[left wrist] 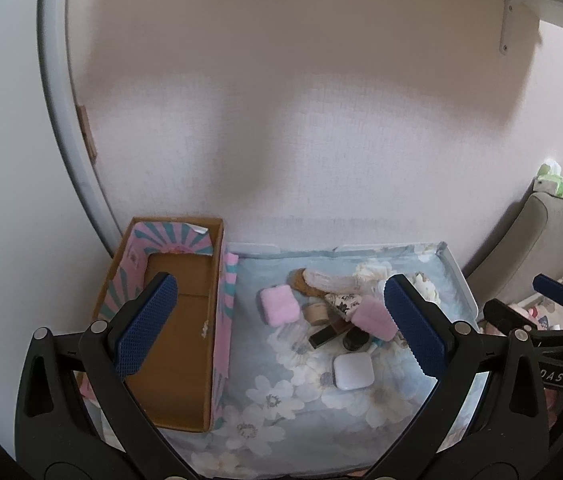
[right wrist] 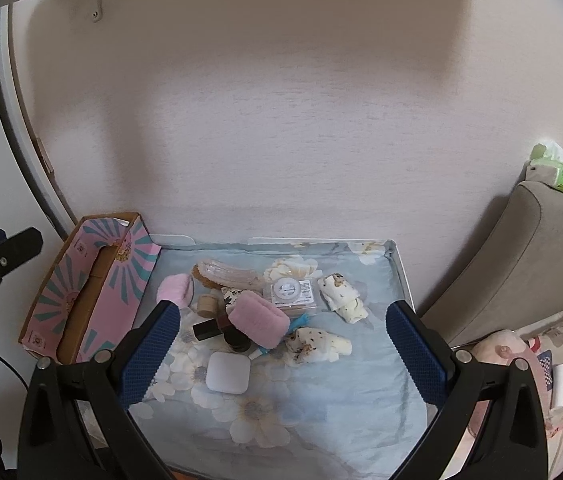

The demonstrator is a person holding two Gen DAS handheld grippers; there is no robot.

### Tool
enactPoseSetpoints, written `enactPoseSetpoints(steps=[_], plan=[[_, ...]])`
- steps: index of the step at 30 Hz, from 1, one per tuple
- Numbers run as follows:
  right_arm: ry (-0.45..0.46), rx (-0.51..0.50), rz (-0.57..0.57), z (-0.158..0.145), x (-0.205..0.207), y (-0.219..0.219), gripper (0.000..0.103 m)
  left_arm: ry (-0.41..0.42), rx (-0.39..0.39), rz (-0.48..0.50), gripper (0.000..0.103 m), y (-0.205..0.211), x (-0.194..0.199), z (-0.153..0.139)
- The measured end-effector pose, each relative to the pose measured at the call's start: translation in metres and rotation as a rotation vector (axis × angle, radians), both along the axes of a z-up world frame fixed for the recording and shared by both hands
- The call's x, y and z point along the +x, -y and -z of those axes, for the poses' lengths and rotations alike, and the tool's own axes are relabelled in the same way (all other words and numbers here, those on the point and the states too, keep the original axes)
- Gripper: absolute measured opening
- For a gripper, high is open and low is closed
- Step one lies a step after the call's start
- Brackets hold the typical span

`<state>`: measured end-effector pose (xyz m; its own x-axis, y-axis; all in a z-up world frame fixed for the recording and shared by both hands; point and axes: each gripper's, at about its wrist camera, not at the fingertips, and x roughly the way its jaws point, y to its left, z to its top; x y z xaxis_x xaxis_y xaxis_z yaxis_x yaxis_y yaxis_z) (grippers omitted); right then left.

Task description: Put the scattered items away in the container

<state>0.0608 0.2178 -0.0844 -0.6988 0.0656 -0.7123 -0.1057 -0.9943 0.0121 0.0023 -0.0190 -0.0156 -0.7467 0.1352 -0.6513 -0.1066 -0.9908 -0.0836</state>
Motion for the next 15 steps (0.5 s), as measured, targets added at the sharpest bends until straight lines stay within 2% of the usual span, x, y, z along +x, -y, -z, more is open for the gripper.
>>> enactPoseSetpoints(steps=[15], plan=[[0.011,0.011,0.006,0.0016,-0.0017,0.0009,0.102,0.025,0.009,0.033,0.103,-0.0061,-0.0036,0.011]])
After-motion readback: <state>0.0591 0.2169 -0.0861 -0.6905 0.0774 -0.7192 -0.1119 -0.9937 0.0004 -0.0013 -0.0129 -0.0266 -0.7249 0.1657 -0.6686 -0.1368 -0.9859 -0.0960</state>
